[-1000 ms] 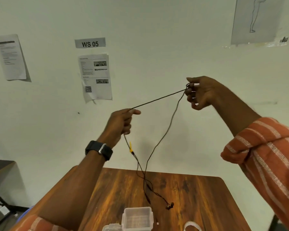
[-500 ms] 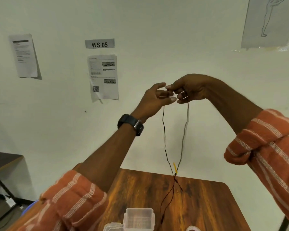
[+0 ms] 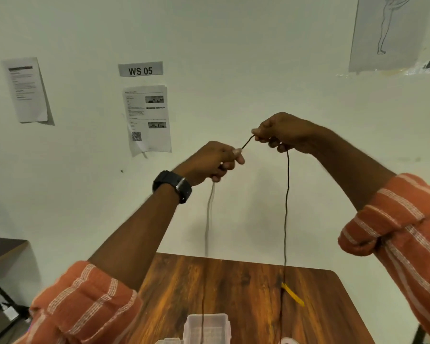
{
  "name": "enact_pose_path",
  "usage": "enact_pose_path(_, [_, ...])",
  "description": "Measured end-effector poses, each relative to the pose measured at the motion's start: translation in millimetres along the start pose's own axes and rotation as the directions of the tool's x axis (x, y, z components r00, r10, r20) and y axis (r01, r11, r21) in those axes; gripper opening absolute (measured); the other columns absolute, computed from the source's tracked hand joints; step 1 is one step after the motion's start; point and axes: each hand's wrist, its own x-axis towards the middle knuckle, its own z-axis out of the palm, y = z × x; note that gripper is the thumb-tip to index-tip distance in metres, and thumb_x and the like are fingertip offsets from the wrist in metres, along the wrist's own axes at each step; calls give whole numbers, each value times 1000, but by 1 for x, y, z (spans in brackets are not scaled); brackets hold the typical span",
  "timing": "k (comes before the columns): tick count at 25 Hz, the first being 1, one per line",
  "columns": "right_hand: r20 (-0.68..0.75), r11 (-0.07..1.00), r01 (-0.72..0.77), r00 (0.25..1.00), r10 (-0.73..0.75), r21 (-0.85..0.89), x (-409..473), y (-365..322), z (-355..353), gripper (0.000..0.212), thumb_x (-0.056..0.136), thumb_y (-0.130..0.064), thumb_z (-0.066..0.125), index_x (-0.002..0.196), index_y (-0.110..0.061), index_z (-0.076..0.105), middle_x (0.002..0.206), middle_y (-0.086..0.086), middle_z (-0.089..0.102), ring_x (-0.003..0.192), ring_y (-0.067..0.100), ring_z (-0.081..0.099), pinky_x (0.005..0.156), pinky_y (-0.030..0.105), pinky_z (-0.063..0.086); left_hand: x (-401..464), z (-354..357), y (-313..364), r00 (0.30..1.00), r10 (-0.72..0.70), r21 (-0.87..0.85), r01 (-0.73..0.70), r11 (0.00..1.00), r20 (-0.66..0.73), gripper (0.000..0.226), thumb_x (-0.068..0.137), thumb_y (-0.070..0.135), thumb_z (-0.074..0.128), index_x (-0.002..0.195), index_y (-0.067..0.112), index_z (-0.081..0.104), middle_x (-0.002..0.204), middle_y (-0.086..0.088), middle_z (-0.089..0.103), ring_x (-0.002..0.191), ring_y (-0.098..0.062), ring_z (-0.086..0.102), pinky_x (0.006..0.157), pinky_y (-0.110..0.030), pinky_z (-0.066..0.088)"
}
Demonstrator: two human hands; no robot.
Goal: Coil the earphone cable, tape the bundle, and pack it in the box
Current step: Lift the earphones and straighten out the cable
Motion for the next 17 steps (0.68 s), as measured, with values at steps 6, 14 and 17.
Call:
enact_pose_path(6, [-96, 835, 7, 994, 55, 550, -6, 25, -35, 18, 98, -25, 48, 82, -23, 57, 73, -8, 52, 56, 8, 38, 51, 19, 30, -39, -55, -41, 995, -52, -369, 81, 926, 88, 25, 99, 19, 41, 89, 11, 63, 51, 10, 35, 44, -7, 34, 51, -22, 43])
enact_pose_path(14, [-143, 817, 27, 987, 68, 576, 27, -2, -25, 17, 94, -21, 49, 82, -25, 60, 62, -10, 50, 50, 7, 37, 52, 19, 35, -41, -32, -67, 998, -59, -266, 65, 962, 31, 28, 103, 25, 41, 101, 9, 63, 61, 6, 37, 45, -7, 27, 47, -20, 36])
enact_pose_path(17, [-277, 815, 71, 954, 111, 574, 38, -11, -42, 17, 92, -18, 48, 81, -23, 60, 67, -7, 55, 51, 10, 47, 58, 20, 43, -63, -3, -119, 993, -78, -279, 99, 955, 88, 26, 100, 27, 46, 100, 8, 64, 60, 5, 39, 48, -9, 35, 56, -25, 43])
